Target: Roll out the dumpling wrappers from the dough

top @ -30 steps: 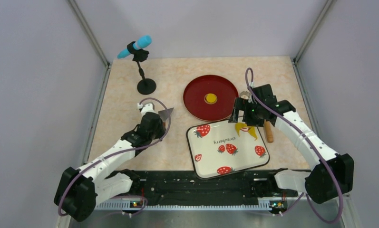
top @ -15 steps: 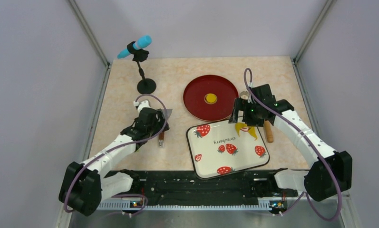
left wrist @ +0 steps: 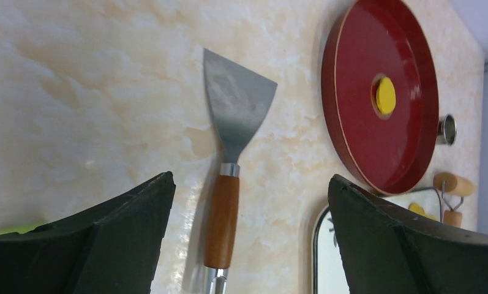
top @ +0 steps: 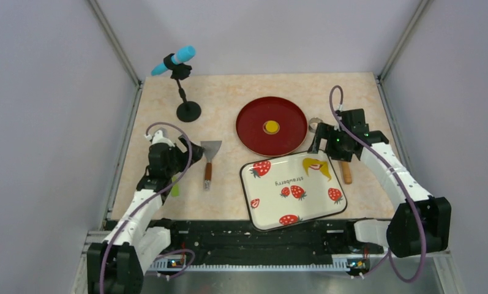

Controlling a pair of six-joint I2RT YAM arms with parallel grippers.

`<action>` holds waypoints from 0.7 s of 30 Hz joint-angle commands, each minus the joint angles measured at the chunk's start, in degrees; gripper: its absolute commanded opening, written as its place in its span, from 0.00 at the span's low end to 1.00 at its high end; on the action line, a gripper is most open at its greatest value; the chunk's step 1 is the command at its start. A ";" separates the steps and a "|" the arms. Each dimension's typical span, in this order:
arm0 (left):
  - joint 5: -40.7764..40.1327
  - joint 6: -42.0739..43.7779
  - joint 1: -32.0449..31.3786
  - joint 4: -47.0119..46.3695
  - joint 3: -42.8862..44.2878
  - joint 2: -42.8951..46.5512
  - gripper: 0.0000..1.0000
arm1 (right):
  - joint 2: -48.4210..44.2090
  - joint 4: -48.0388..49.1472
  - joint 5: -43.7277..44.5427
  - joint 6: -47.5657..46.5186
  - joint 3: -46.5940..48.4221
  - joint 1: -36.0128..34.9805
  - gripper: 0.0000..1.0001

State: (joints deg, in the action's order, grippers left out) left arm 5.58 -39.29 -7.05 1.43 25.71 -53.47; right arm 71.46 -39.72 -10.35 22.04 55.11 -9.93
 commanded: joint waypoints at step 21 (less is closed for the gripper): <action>-13.19 30.71 6.69 -35.74 -7.09 -9.38 0.99 | -14.26 68.16 29.32 -13.27 -37.65 3.61 0.97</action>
State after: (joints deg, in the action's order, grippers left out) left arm -5.91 -11.86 -0.58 -21.39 19.57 -57.25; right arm 56.64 5.43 10.24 12.93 22.31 -6.46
